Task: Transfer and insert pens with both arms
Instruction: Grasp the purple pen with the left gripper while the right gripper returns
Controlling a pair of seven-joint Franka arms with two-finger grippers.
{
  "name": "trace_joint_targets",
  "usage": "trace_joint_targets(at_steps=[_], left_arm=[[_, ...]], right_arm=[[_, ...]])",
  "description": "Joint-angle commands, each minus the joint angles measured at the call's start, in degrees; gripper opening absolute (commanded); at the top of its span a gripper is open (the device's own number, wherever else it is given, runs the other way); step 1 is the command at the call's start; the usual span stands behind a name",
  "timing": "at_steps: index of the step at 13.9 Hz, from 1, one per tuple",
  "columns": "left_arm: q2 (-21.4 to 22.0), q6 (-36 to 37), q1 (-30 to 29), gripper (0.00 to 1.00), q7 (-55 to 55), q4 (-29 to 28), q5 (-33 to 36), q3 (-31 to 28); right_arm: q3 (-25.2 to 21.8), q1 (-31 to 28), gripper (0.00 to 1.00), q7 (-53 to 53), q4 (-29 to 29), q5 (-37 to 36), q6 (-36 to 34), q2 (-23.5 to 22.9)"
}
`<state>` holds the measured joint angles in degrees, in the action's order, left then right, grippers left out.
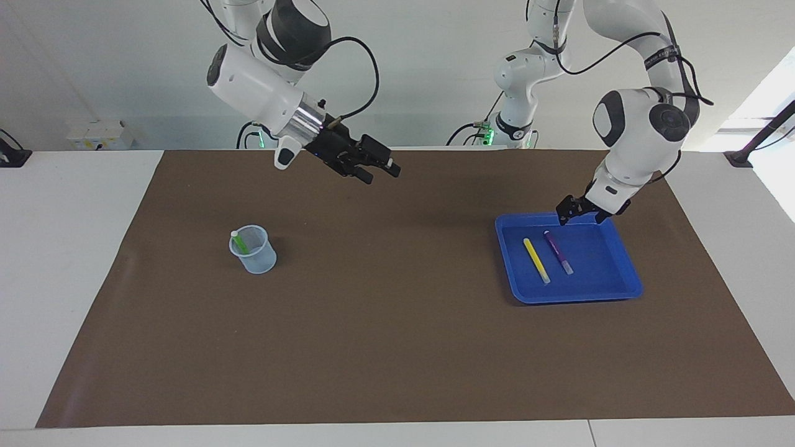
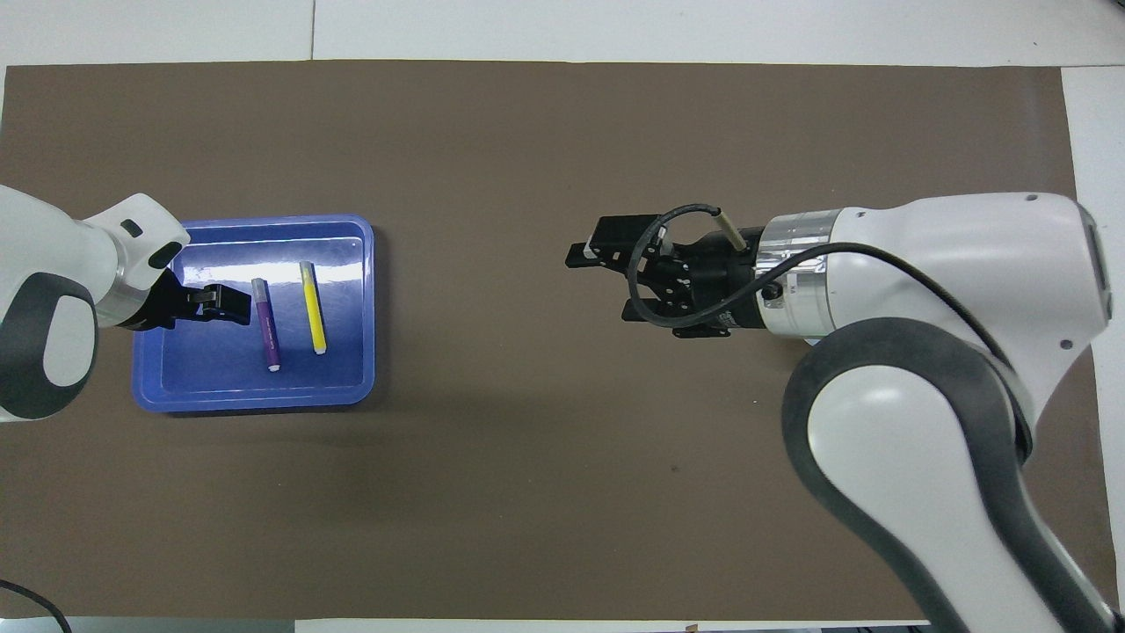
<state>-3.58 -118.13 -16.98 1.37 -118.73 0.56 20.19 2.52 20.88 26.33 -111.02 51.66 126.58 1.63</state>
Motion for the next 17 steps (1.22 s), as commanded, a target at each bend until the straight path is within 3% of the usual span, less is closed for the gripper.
trace_joint_targets(at_steps=[1,5,7,10,15,17], left_arm=[[-4.7,-6.6,-0.3,1.0,0.0,-1.0,2.4,-0.1],[-8.7,-12.7,0.2,0.95,9.3,-1.0,3.1,-0.1],[-9.4,-13.4,0.2,0.93,10.7,-1.0,3.2,-0.1],[-9.8,-13.5,0.0,0.79,11.9,-1.0,5.7,-0.2],[-10.7,-15.5,0.3,0.71,15.4,-2.2,5.9,-0.2],[-10.7,-15.6,0.3,0.64,16.3,-2.4,5.9,-0.2]], right_arm=[[-0.1,3.5,1.0,2.0,-2.9,3.1,6.3,0.9],[-0.1,8.2,1.0,2.0,-5.4,7.5,15.0,0.9],[-0.1,8.4,1.0,2.0,-5.5,7.5,15.0,0.8],[-0.1,8.4,1.0,1.7,-5.7,7.5,15.1,0.8],[-0.1,8.4,1.0,2.0,-6.1,7.5,15.2,1.0],[-0.1,8.4,1.0,2.0,-6.1,7.5,15.2,1.0]])
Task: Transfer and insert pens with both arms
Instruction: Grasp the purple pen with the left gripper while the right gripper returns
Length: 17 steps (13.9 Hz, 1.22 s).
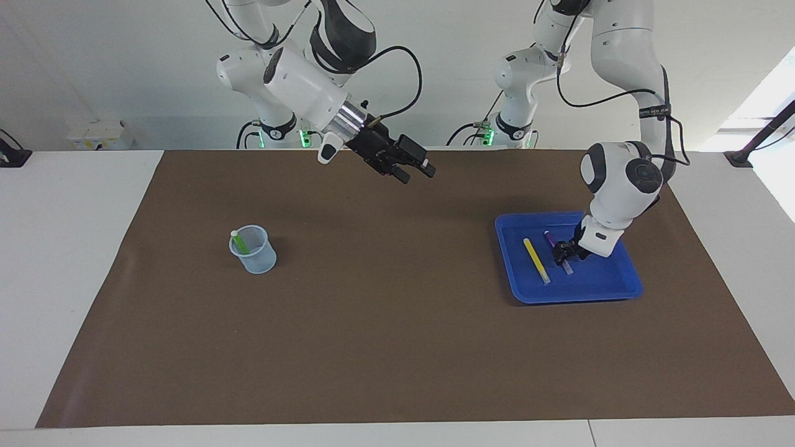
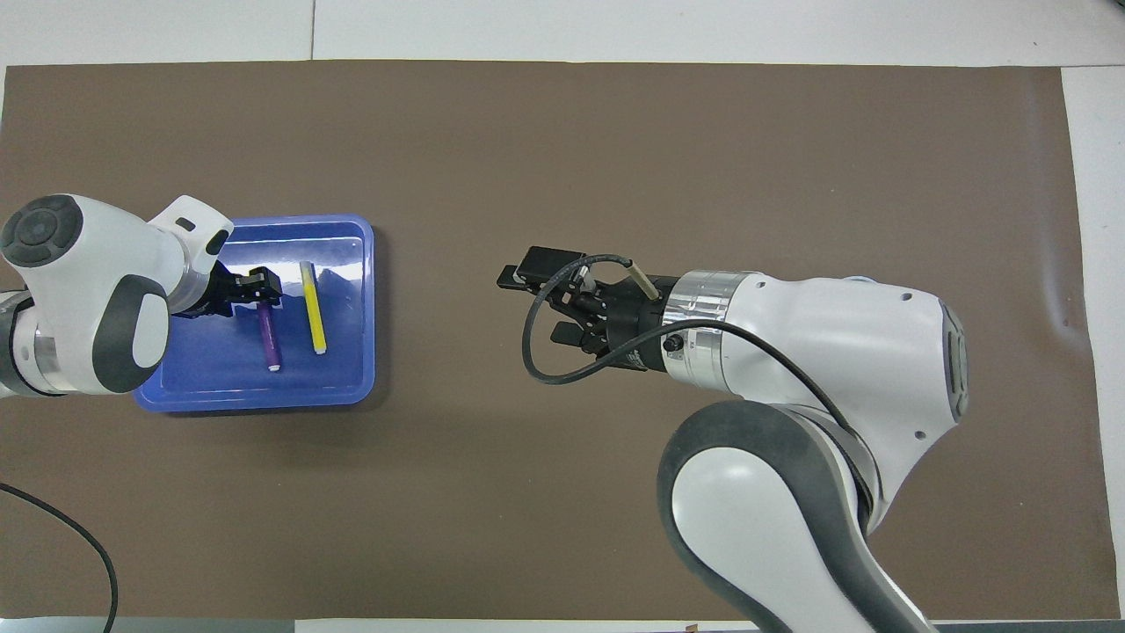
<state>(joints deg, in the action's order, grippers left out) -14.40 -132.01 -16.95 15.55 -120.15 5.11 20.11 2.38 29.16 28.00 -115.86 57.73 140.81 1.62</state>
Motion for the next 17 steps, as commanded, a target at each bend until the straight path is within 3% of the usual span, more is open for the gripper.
trace_joint_targets(at_steps=[1,4,5,12,14,17], left_arm=[[0.2,-1.7,0.2,0.53,2.3,-1.0,1.4,-0.2],[0.2,-1.7,0.2,0.07,2.3,-1.0,1.4,-0.1],[0.1,-1.7,0.2,0.0,2.2,-1.0,1.4,-0.1],[-0.1,0.3,-0.5,0.0,2.5,1.1,1.0,0.0],[0.0,6.1,-0.4,0.0,2.8,4.7,0.3,0.2],[0.1,19.9,0.9,0.0,7.5,13.6,-6.1,0.3]], right_arm=[[0.0,0.1,1.0,0.3,-1.3,1.4,1.0,1.0],[0.0,0.0,1.0,0.3,-1.3,1.4,1.0,1.0],[0.0,0.0,1.0,0.3,-1.3,1.4,1.0,1.0],[0.0,0.1,1.0,0.3,-1.4,1.4,1.0,1.0],[0.0,0.0,1.0,0.0,-1.6,1.4,1.0,1.1],[-0.1,0.0,1.0,-0.5,-1.7,1.4,1.0,1.1]])
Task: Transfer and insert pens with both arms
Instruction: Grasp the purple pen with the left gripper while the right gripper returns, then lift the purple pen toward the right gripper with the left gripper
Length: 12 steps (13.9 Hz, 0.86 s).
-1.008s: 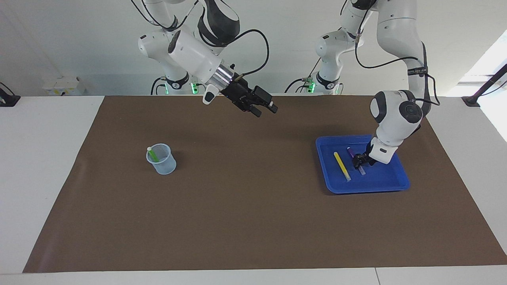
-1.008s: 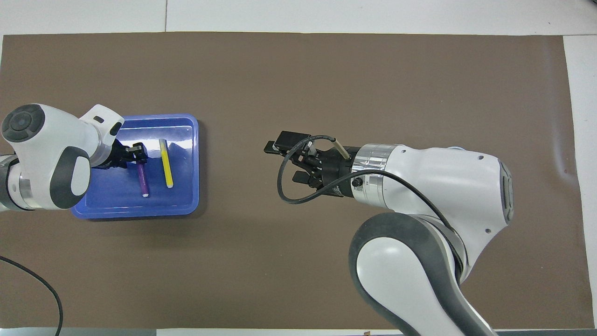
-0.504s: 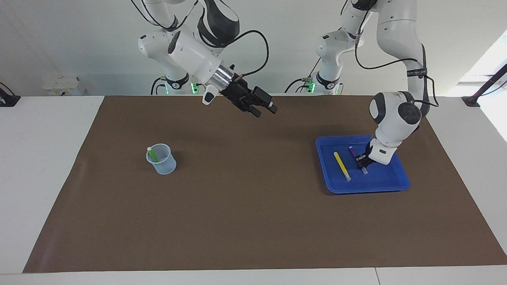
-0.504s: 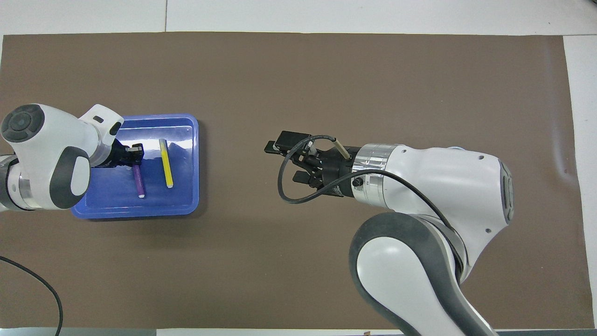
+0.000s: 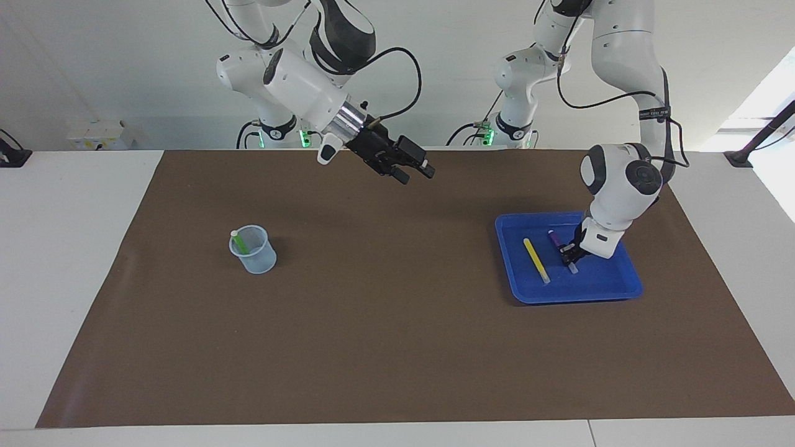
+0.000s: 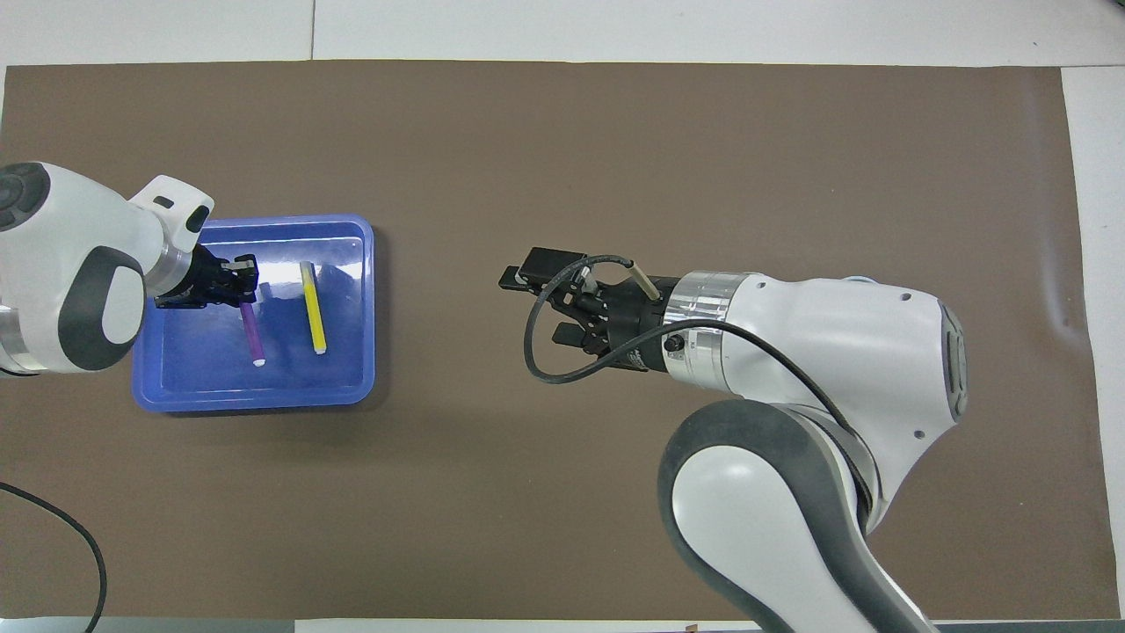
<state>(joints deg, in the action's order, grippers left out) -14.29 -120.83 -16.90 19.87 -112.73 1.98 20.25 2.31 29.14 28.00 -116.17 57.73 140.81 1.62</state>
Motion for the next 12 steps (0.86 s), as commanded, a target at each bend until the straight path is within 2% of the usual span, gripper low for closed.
trace_joint_targets(at_steps=[1,3,5,8,12], left_arm=[[0.1,13.3,1.6,0.0,6.4,9.1,-5.3,0.1],[0.8,20.1,2.0,0.0,16.4,12.9,-10.5,1.3],[1.6,23.3,1.7,0.0,29.4,14.8,-16.4,4.3],[3.7,23.7,1.7,0.0,42.7,14.1,-24.5,7.3],[6.5,23.2,2.1,0.0,50.1,10.4,-36.8,8.7]], right_arm=[[0.0,0.0,1.0,-0.5,-1.4,1.4,1.0,1.1],[0.1,0.0,1.0,-0.5,-1.4,1.4,1.0,1.2],[0.1,0.1,1.0,-0.5,-1.4,1.4,1.3,1.1],[0.1,1.2,1.0,-0.5,-1.4,1.4,3.1,1.1],[0.1,1.4,1.0,-0.4,-1.4,1.4,3.7,1.0]])
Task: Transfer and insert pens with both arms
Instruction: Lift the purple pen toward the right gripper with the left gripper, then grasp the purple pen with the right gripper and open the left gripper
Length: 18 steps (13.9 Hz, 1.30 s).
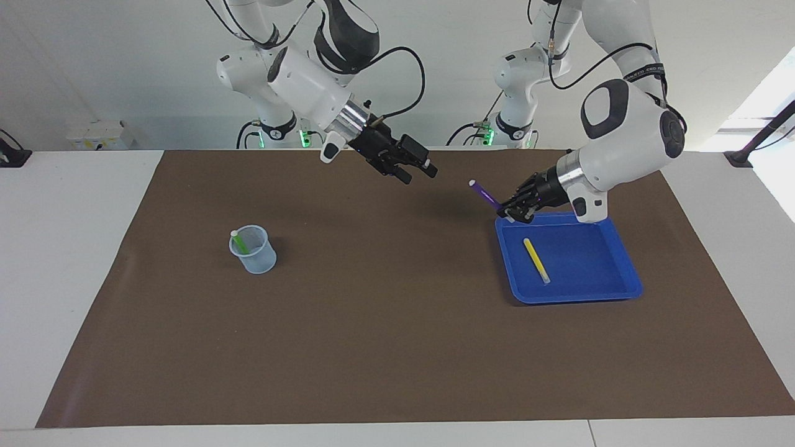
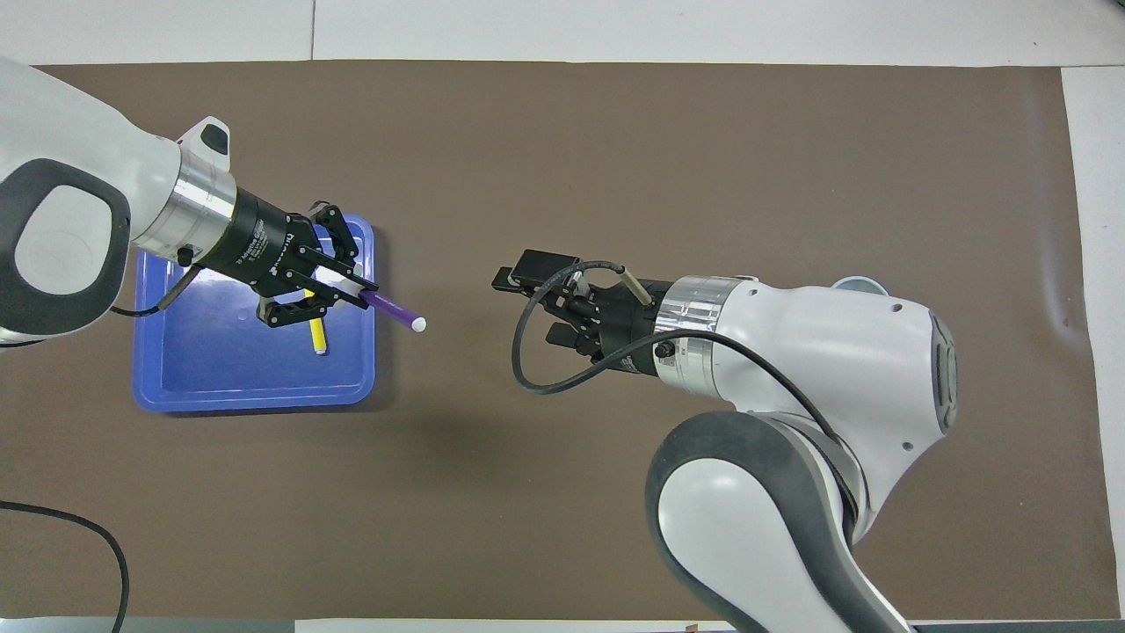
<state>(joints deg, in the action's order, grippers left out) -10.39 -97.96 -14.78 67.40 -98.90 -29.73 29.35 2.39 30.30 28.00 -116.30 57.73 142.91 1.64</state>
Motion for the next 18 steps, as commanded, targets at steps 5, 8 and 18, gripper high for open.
trace_joint_targets(at_steps=[5,8,18], left_arm=[[8.3,-6.3,4.5,0.0,10.7,-11.2,-13.5,-0.4],[12.0,-8.8,4.4,0.0,13.3,-15.1,-17.9,-0.4],[15.4,-11.7,4.6,0.0,15.3,-18.5,-20.1,-0.4]], right_arm=[[0.0,2.2,1.0,-0.5,-0.9,1.3,3.3,0.7],[0.0,3.3,0.91,-1.5,-1.0,1.0,3.3,0.8],[0.0,2.8,0.51,-3.2,-0.9,-0.9,0.1,0.9]])
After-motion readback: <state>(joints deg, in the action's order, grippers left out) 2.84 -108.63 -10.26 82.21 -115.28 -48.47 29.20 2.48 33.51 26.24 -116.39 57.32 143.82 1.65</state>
